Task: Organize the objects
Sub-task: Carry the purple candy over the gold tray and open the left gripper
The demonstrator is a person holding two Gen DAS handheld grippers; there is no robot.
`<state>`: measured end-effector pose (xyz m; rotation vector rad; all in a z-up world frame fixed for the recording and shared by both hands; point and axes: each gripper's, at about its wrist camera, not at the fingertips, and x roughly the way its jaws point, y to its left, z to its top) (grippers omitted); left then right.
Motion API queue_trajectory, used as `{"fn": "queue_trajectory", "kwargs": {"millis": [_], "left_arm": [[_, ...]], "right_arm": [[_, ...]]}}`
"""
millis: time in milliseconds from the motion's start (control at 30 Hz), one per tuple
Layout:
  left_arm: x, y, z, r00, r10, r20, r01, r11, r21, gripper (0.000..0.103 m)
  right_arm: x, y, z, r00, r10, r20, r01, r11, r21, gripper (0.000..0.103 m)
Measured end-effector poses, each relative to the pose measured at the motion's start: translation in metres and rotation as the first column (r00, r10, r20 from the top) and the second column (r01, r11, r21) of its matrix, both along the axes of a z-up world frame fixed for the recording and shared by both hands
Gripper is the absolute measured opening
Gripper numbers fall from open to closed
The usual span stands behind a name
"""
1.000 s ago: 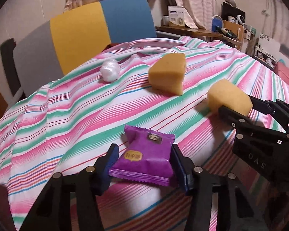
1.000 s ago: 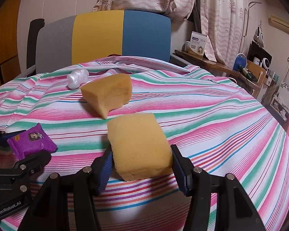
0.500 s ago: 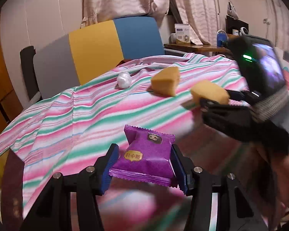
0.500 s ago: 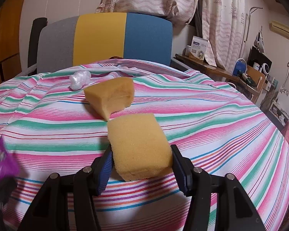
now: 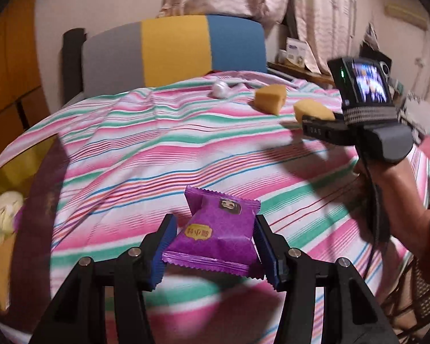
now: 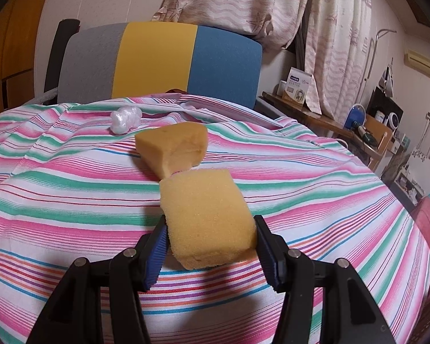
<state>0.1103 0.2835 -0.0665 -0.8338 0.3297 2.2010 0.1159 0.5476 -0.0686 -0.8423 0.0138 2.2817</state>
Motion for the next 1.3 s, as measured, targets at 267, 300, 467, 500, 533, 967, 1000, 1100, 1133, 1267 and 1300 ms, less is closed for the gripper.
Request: {"fn": "queue_trajectory", "kwargs": {"millis": [267,300,467,500,533,967,1000,1100,1133,1267,1300], "left_arm": [[-0.009,-0.062,0.034,0.992,0.123,-0.004,-0.122,0.986,0.117,0.055],[-0.014,-0.073,0.038,0.989,0.150,0.007,-0.149,0.979,0.137,0.055],[-0.034,-0.118,0.048,0.965,0.257,0.041,-0.261,0.947,0.186,0.055],[-0.040,-0.129,0.048,0.959,0.281,0.047,-0.285,0.938,0.197,0.055],[-0.044,-0.136,0.048,0.954,0.296,0.046,-0.299,0.933,0.198,0.055],[-0.091,-0.214,0.031,0.864,0.489,0.124,-0.503,0.849,0.160,0.055],[-0.093,-0.216,0.029,0.861,0.492,0.129,-0.507,0.848,0.151,0.056],[-0.098,-0.224,0.024,0.859,0.489,0.151,-0.508,0.850,0.138,0.056],[-0.099,-0.224,0.023,0.860,0.488,0.151,-0.507,0.851,0.137,0.056],[-0.099,-0.228,0.020,0.856,0.489,0.167,-0.512,0.847,0.141,0.061],[-0.098,-0.228,0.020,0.855,0.491,0.165,-0.514,0.846,0.141,0.063]], "right_arm": [[-0.005,-0.021,0.004,0.998,0.060,0.022,-0.061,0.994,0.092,0.057],[-0.006,-0.022,0.004,0.998,0.066,0.025,-0.068,0.993,0.098,0.057],[-0.011,-0.027,0.002,0.996,0.078,0.045,-0.082,0.990,0.112,0.057],[-0.011,-0.026,0.003,0.996,0.080,0.044,-0.084,0.990,0.110,0.057],[-0.010,-0.026,0.003,0.996,0.082,0.039,-0.086,0.990,0.107,0.057],[-0.007,-0.035,0.011,0.989,0.149,0.024,-0.150,0.985,0.085,0.057],[-0.008,-0.038,0.011,0.986,0.161,0.031,-0.164,0.983,0.086,0.057],[-0.008,-0.051,0.017,0.975,0.220,0.029,-0.221,0.974,0.057,0.057],[-0.007,-0.057,0.020,0.972,0.235,0.015,-0.236,0.971,0.036,0.057],[-0.001,-0.086,0.033,0.948,0.305,-0.086,-0.312,0.947,-0.075,0.057],[-0.001,-0.095,0.036,0.941,0.323,-0.104,-0.332,0.939,-0.092,0.057]]}}
